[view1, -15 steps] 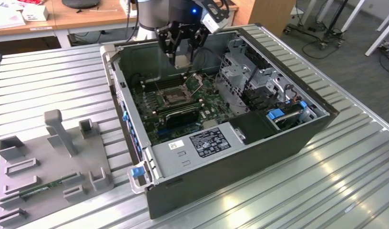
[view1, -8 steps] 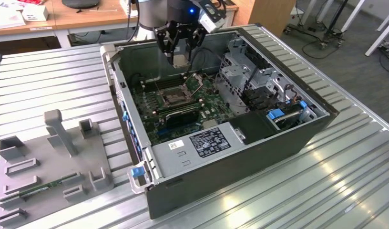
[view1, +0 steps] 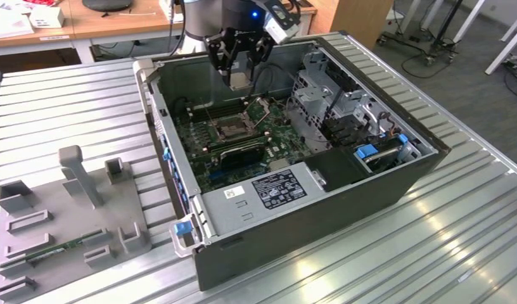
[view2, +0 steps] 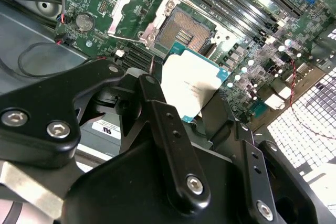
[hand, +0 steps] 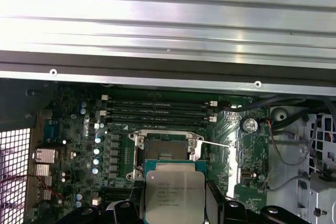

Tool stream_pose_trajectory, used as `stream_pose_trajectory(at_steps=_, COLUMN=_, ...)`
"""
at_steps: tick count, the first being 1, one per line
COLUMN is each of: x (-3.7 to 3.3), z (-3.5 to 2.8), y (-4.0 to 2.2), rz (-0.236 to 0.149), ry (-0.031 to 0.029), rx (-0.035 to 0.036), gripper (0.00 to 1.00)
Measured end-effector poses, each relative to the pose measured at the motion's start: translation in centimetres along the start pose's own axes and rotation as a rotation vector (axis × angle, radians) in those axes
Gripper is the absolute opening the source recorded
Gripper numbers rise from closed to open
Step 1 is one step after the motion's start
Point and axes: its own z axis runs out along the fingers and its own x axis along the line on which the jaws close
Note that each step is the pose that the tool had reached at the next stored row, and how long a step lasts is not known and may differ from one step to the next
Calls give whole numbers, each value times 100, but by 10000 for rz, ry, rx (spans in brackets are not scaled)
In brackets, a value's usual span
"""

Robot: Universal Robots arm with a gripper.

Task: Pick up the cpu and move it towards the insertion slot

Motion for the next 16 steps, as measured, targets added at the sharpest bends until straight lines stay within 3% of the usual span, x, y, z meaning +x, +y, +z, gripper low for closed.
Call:
stream_pose_trajectory(at_steps=8, x=3, z=30, y=56, rz=0, ry=1, rx=2, gripper=55)
stream_pose_trajectory(at_steps=16, x=3, z=32, y=64, rz=-1, ry=1, rx=1, gripper=55)
